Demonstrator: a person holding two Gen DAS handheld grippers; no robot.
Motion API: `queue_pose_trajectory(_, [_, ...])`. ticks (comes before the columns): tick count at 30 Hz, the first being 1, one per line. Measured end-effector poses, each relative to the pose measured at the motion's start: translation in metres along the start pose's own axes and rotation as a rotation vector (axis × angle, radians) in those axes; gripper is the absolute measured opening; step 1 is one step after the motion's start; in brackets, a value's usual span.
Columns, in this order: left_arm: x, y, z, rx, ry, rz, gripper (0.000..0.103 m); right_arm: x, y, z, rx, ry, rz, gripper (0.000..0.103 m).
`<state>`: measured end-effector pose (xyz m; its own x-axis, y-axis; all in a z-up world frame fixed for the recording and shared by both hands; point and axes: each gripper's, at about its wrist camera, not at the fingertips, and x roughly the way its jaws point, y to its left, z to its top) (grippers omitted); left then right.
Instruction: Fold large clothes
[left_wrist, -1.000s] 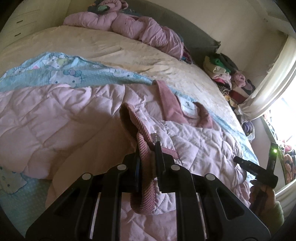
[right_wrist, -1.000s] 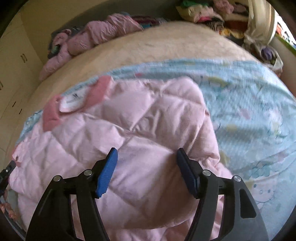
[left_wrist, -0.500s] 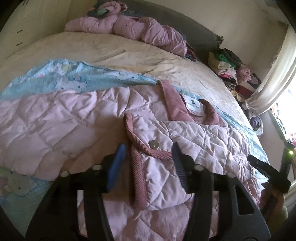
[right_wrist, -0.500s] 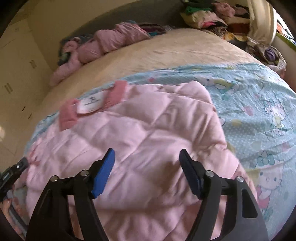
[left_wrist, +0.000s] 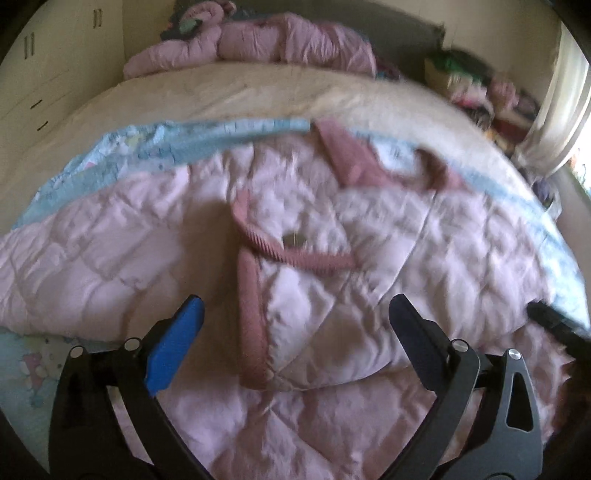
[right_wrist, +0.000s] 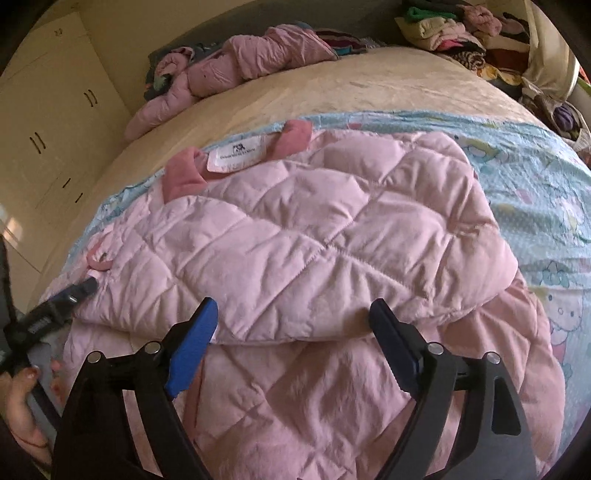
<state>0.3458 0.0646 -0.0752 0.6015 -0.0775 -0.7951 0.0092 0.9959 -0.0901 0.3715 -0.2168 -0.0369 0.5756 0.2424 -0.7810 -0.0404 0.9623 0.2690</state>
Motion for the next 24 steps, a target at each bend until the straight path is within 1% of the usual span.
queue_pose_trajectory(2, [0.012,0.001,-0.004,-0.005,0.028,-0.007,0.094,0.004,0.0,-0.001,-0.002,0.014,-0.009,0.084])
queue_pose_trajectory(5, [0.014,0.006,-0.004,-0.037,0.035,-0.036,0.094,0.012,0.001,-0.001,-0.014,0.046,-0.027,0.084])
queue_pose_trajectory(7, [0.011,0.009,-0.003,-0.045,0.032,-0.038,0.094,0.011,0.003,-0.002,-0.018,0.044,-0.031,0.084])
queue_pose_trajectory(10, [-0.001,0.008,0.001,-0.045,0.01,-0.018,0.094,0.005,0.005,-0.002,-0.008,0.032,-0.001,0.085])
queue_pose_trajectory(11, [-0.006,0.011,0.001,-0.051,0.004,-0.019,0.094,0.002,0.006,-0.002,-0.004,0.03,0.008,0.089])
queue_pose_trajectory(16, [-0.017,0.019,0.003,-0.092,0.01,-0.036,0.094,-0.005,0.012,-0.005,0.001,0.035,0.048,0.089])
queue_pose_trajectory(21, [-0.037,0.047,0.007,-0.18,-0.041,-0.026,0.094,-0.017,0.03,-0.002,-0.038,0.011,0.067,0.089])
queue_pose_trajectory(24, [-0.047,0.063,0.009,-0.214,-0.062,0.007,0.094,-0.024,0.044,0.0,-0.059,-0.007,0.082,0.089])
